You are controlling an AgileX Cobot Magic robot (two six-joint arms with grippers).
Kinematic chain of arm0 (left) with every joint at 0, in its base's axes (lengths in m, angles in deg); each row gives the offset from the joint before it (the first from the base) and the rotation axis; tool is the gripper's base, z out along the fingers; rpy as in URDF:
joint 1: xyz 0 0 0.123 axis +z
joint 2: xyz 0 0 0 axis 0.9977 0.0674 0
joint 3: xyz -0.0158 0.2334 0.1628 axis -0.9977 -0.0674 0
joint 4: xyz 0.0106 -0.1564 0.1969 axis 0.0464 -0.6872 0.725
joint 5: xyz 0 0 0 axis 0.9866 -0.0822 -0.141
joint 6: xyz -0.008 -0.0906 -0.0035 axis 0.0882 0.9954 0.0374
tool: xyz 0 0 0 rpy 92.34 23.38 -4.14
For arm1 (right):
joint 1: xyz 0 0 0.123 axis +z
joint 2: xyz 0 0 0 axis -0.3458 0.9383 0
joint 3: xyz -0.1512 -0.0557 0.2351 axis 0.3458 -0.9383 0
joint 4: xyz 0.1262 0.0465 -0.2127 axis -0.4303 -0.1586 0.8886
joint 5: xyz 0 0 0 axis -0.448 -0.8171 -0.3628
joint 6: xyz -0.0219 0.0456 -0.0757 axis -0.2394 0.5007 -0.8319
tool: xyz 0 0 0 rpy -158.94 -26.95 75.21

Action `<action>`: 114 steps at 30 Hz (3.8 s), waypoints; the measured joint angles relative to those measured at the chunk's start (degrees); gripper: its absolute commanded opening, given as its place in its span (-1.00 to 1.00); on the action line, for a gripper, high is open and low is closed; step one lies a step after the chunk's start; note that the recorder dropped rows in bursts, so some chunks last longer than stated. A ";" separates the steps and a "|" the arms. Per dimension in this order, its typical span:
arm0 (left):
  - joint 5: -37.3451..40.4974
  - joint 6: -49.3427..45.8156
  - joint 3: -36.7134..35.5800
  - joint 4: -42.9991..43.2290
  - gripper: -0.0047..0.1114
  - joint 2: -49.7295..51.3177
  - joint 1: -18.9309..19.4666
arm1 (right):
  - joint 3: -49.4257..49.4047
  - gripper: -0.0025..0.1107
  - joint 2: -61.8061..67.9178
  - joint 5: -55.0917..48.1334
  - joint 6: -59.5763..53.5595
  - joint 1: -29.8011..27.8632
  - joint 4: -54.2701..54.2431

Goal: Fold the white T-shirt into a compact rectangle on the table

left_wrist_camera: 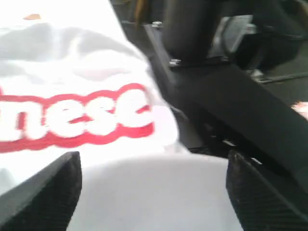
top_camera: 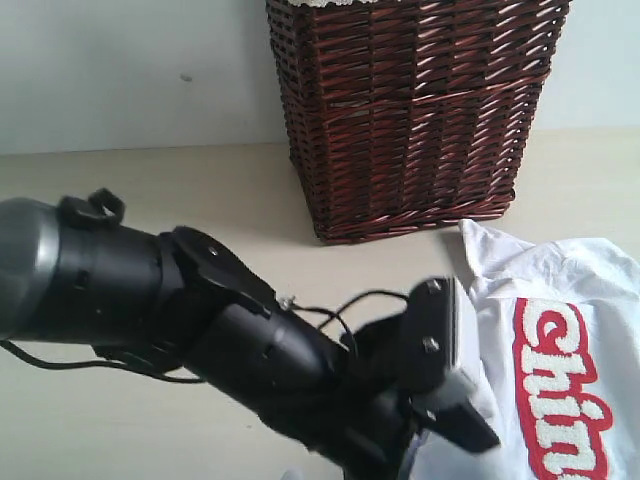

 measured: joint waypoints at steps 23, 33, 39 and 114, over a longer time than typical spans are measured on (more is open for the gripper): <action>15.72 -5.09 -13.20 20.21 0.44 -6.89 30.39 | 0.00 -0.96 0.00 0.00 0.00 0.00 0.00; 11.32 1.42 -13.20 19.24 0.40 0.54 27.53 | 0.00 -0.96 0.00 0.00 0.00 0.00 0.00; 11.76 2.19 -13.20 15.67 0.40 1.46 25.20 | 0.00 -0.96 0.00 0.00 0.00 0.00 0.00; -7.08 38.46 -9.72 40.83 -0.37 -9.86 42.91 | 0.00 -0.96 0.00 0.00 0.00 0.00 0.00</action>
